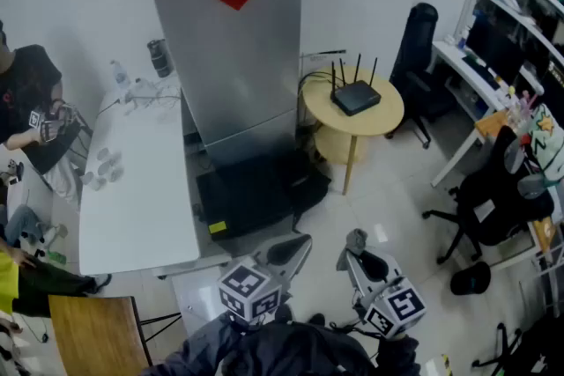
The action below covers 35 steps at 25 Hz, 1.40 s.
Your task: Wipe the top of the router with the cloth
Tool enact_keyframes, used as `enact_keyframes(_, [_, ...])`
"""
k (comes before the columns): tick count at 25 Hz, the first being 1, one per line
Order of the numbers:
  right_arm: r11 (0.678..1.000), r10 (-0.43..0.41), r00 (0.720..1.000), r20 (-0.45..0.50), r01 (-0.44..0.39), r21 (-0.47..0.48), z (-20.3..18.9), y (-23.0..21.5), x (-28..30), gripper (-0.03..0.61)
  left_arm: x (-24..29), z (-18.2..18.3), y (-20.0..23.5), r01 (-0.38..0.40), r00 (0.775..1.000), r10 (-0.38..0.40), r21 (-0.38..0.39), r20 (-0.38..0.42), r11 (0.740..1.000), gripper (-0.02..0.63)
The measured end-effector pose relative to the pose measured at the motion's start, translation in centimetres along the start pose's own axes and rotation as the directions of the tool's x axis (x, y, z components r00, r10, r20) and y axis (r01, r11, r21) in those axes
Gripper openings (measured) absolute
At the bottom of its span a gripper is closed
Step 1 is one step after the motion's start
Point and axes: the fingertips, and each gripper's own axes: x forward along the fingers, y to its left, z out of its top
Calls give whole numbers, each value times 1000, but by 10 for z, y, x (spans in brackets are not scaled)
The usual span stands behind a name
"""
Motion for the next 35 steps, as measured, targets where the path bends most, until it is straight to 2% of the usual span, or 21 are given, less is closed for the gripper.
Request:
enact_keyframes(23, [1000, 14, 1000, -8, -14, -7, 4, -7, 54, 71, -1, 7, 54, -21, 1000, 21, -9, 0, 1000, 0])
enact_keyframes(29, [1000, 4, 1000, -11, -4, -5, 11, -39, 63, 71, 29, 10, 63, -11, 1000, 11, -14, -6, 1000, 0])
enact_keyframes(35, [1000, -5, 1000, -19, 5, -5, 16, -104, 83, 72, 93, 18, 81, 0, 1000, 0, -16, -19, 1000, 0])
